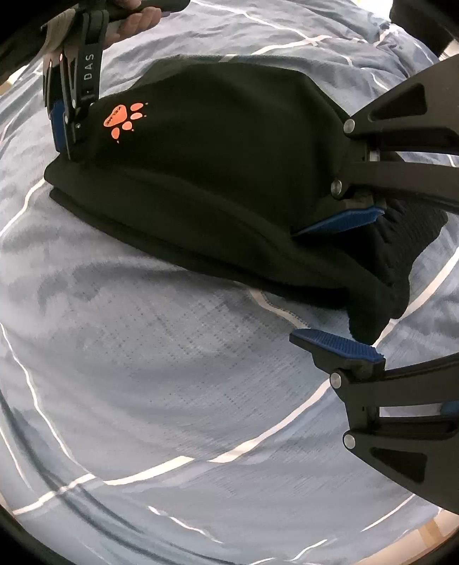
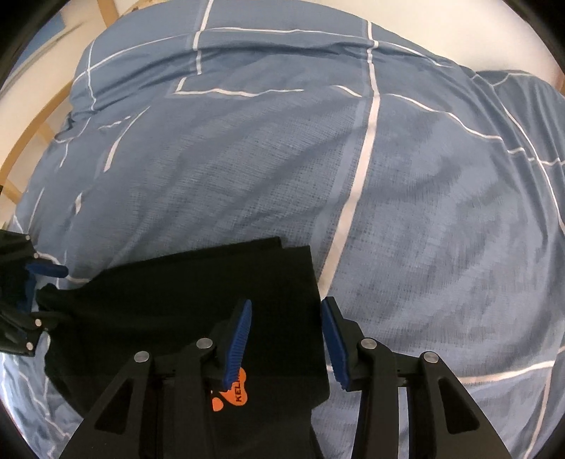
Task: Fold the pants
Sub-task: 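Close the left tool on the folded shorts' edge and lift slightly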
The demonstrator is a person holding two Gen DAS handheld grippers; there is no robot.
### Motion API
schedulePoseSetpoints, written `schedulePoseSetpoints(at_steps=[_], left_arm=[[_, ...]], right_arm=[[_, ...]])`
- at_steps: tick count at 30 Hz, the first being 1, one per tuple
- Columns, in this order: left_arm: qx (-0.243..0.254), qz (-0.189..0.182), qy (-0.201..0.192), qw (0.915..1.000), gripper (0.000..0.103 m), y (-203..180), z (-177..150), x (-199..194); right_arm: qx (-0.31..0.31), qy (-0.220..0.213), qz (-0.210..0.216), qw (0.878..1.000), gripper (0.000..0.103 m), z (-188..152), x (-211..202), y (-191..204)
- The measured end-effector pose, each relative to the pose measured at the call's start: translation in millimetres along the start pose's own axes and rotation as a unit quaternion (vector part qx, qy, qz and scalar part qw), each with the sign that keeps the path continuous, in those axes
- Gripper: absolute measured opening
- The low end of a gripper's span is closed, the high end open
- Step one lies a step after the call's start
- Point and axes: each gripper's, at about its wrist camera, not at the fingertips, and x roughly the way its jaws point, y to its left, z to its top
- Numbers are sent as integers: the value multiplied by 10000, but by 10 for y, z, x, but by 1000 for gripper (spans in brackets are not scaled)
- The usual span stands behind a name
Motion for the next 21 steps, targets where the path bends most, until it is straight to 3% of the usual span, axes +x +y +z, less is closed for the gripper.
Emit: schedulePoseSetpoints(at_steps=[5,6,10,11,12,13,21], left_arm=[[-7,4,6,10000,51,44,59,79],[-17,-7,10,10000,51,40,38,71],[-139,-32,41,9999,51,62,-71,117],[-183,-62,42,9998,50,66,-84,126],[-194,-113,31,9997,42,57,-79,122],[-185,-126,19,9997,34,53,-86,118],[-555,-172,-330,9978,16,77,-227,-167]], right_arm=[[4,93,-31,10000,39,16,71,-22],[6,85,6,10000,33,14,69,-14],[-182,121,-33,9998,28,22,97,65],[-199,146,-55,9997,19,26,110,71],[-200,159,-54,9997,11,30,117,73],[-176,154,-13,9997,11,29,105,71],[-150,-610,88,9980,8,152,-406,201]])
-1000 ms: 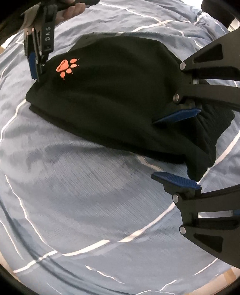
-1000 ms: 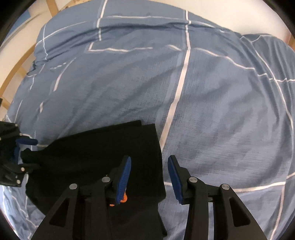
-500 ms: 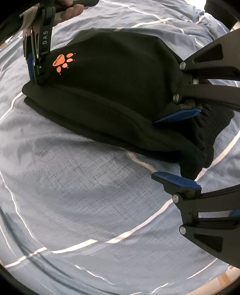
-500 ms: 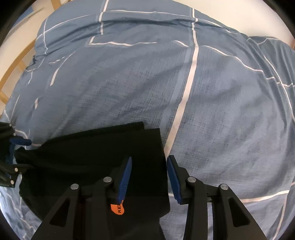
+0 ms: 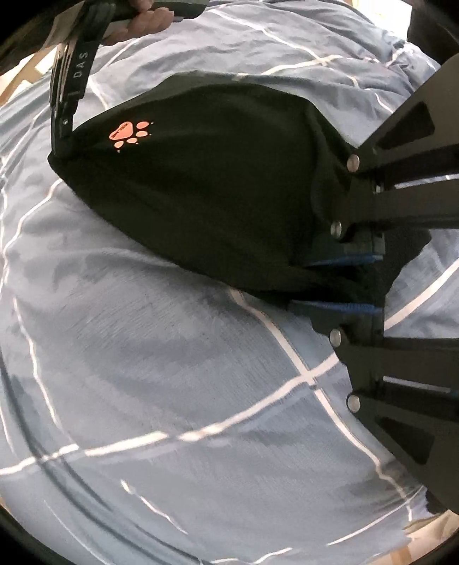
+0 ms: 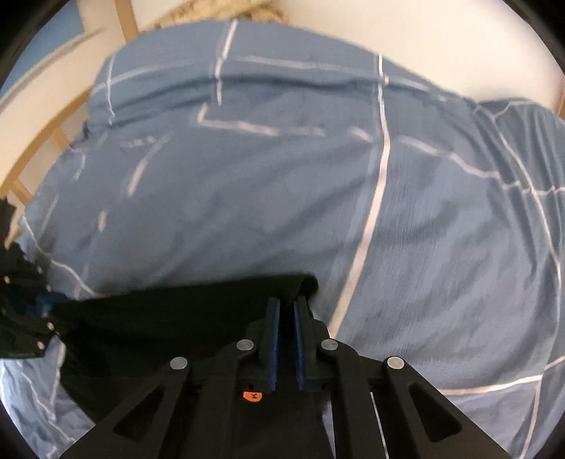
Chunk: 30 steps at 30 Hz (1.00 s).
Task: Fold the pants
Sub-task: 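Close the left tool on the folded shorts' edge and lift slightly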
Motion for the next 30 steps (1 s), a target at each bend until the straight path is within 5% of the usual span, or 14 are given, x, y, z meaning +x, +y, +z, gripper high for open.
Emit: schedulePoseSetpoints(at_steps=[15,17,19,23,27,30], left_arm=[[-771,164,161,9968,19,449,-13,243],[-824,342,196,9958,32,520,-27,263],[-877,693,167,9936,60,531,-34,257],[-985,1325,-190,9861,68,484,-196,-25],[-1144,1548,-538,9798,68,341,-546,-315],[-1425,1295,-656,9791,67,271,-775,-381]], right_arm=[[117,258,-324,9991,8,438,474,-21],[128,331,-339,9988,9,441,531,-9],[126,427,-369,9983,10,439,565,-1],[-5,231,-890,9958,44,401,375,55],[-52,-144,-1159,9931,49,258,-55,202],[189,-184,-1005,9946,54,82,-278,314]])
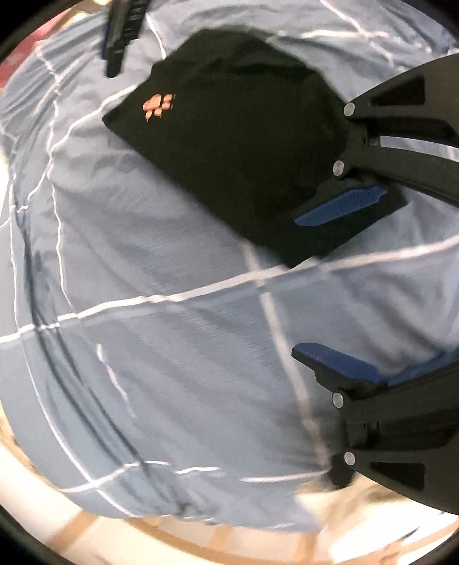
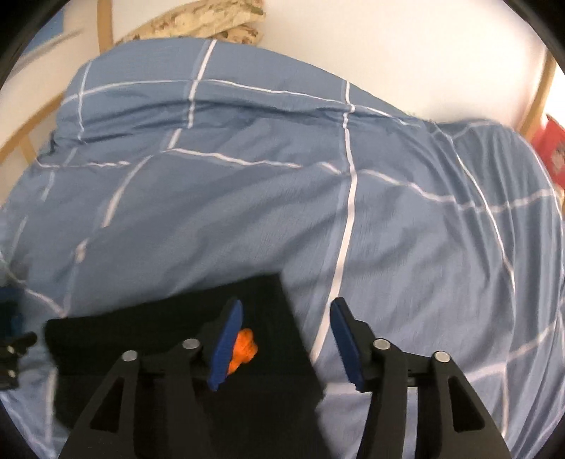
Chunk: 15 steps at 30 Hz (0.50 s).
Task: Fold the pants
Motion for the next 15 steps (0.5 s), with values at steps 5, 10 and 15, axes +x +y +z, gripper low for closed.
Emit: schedulePoseSetpoints(at_steps=[5,10,15], left_arm=[[-721,-472,-239,9960,58,-42,-305,-66],[-1623,-1003,-415,9807,48,-79,-286,123],[-1948,-1158,-364,9733,41,-5,-168,414]], right_arm=[[133,-39,75,9999,54,-434,-252,226],[459,98,349,9983,54,-738,-285,391],[475,132,507,9975,54,-879,-275,558]])
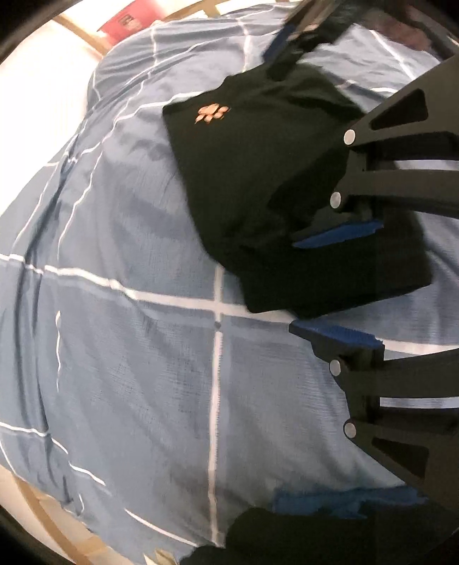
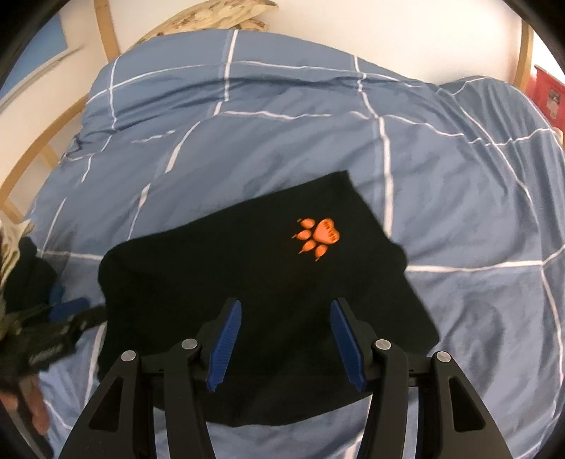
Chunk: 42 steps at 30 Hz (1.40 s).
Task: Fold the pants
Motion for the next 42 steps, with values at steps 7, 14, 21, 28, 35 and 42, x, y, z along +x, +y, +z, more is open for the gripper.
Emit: schedulePoseSetpoints(at_steps=[7,14,21,28,35,42], left_arm=[[-349,-269,-6,9990,41,123,90,12],[-239,-184,-64,9995,42,175,106,17],[-50,-309,153,9994,40,75,209,318],[-127,-413,307,9986,33,101,239,458],[-198,71,189,9996,31,38,133,38],[-84,409,466,9980,40,63,113,216]], right_arm=[[-68,124,164,9998,54,-96,84,138],[22,237,199,9995,54,-131,204,141],[26,286,201,9994,54,-160,225,157],[-1,286,204,9994,54,-161,228,176],[44,188,244,9995,54,-164,170,159],[37,213,25,9998,54,-209,134,74]])
